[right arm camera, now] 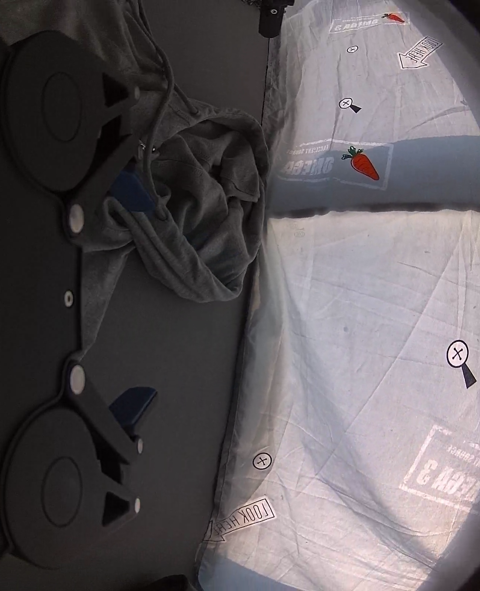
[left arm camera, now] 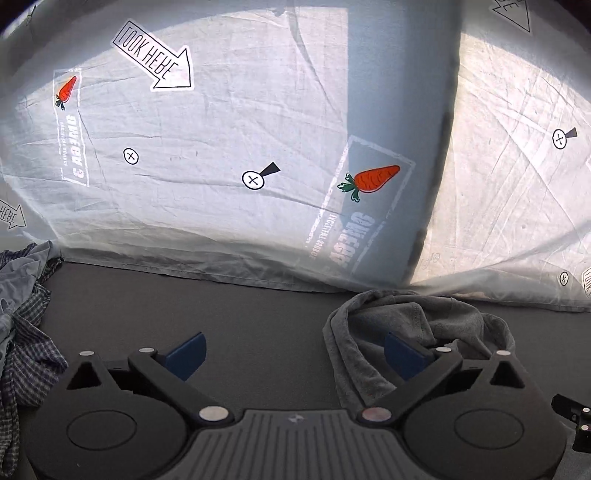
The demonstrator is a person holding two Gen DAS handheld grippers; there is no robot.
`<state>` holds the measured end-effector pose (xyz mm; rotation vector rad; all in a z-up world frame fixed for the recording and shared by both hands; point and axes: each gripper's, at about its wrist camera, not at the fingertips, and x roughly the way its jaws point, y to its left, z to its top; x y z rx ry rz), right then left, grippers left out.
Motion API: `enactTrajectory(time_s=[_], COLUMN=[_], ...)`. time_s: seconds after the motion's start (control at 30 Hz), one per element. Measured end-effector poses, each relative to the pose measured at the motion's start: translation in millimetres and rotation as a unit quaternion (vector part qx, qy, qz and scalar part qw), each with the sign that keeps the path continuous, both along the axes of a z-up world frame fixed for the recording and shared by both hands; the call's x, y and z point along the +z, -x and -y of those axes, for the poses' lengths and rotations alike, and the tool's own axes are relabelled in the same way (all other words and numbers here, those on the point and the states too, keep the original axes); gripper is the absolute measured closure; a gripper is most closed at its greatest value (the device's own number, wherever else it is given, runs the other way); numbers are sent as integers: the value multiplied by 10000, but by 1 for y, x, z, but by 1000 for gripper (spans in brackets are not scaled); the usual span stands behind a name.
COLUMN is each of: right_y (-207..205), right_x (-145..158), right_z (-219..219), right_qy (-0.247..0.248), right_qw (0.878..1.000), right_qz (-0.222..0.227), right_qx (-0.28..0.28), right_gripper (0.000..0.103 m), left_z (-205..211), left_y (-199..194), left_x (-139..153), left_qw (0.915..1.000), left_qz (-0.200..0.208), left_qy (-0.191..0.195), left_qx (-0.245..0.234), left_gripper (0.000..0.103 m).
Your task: Fold clothes
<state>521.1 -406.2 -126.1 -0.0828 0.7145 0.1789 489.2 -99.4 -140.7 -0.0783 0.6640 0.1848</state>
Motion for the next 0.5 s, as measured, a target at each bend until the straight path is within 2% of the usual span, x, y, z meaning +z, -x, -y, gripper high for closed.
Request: enactTrajectory(time_s=[0.17, 0.3, 0.4, 0.5], right_y=[102, 169, 193, 205], right_x=[-22, -38, -51, -49], right_z=[2, -7, -17, -24], right_qy=[-196, -74, 100, -9], right_qw=[9971, 9936, 9897, 9903], right_qz=[-725, -1114, -1377, -1354], right_qx=[-92, 184, 368, 299], right_gripper=[0, 0, 0, 0], left_z=[-21, -34, -50, -69], left_y=[106, 181, 224, 252], left_x=[-9, -20, -24, -21], left_qw=[9964, 9921, 9865, 9816], left_qz=[-394, -590, -613, -546], left_qy=[722, 945, 1096, 1299], left_qx=[189, 582, 1054, 1287], left_gripper=[0, 0, 0, 0])
